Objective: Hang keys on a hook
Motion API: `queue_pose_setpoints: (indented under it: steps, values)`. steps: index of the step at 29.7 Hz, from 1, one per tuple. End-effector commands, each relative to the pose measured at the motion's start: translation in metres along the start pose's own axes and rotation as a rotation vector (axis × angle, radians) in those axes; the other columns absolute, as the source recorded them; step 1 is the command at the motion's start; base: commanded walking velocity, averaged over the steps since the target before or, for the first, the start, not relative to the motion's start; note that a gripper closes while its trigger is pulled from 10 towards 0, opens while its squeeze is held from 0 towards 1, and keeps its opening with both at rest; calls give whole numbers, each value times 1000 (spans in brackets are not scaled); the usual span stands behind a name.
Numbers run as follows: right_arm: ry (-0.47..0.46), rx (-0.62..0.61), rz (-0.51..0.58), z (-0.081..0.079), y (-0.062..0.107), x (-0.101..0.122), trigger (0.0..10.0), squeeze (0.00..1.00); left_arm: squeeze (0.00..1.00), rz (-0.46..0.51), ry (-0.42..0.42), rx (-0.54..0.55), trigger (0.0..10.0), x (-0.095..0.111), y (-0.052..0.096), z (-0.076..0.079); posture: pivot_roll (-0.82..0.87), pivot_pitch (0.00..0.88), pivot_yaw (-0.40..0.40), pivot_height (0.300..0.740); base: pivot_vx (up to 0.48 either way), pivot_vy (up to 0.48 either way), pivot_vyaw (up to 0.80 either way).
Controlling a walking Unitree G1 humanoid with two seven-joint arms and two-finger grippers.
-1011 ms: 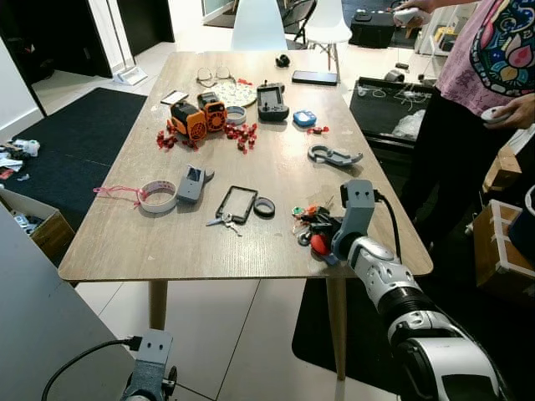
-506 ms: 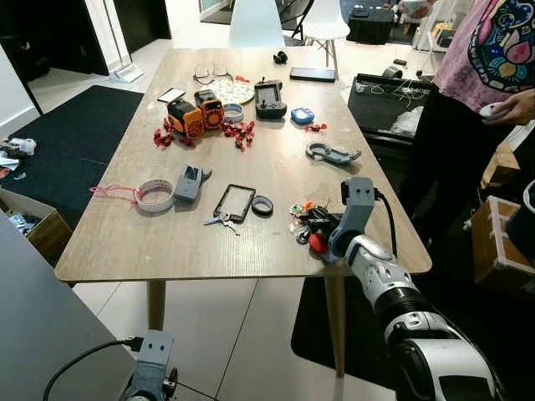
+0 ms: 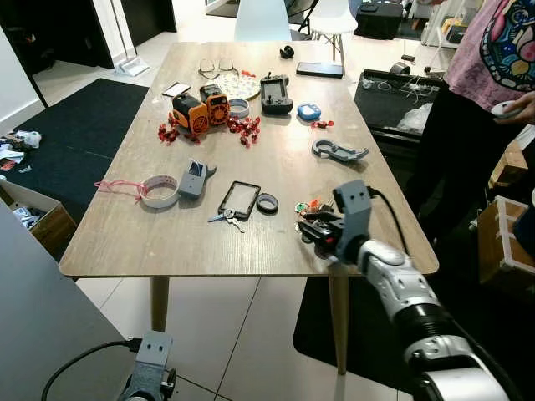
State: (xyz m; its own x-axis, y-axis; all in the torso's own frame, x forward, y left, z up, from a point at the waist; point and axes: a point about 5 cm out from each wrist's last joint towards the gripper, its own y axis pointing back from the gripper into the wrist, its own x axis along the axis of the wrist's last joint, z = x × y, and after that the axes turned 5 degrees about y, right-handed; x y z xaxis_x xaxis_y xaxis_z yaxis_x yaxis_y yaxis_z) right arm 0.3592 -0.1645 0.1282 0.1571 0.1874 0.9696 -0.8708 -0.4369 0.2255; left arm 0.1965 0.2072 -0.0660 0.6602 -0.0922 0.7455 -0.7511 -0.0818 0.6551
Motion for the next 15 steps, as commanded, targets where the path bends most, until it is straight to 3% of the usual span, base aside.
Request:
queue_pose_setpoints:
  steps: [1, 6, 15]
  values:
    - [-1, -4, -33, 0, 4, -5, 10000, 0, 0, -24, -20, 4, 10000, -6, 2, -6, 65, 120, 12, 740, 0, 0, 0]
    - [-11, -43, -59, 12, 17, -1, 10000, 0, 0, -23, -8, 1, 10000, -6, 2, -7, 62, 115, 11, 740, 0, 0, 0]
    - [-1, -64, -102, 18, 20, -7, 10000, 0, 0, -21, -6, -2, 10000, -6, 3, -7, 60, 101, 8, 740, 0, 0, 0]
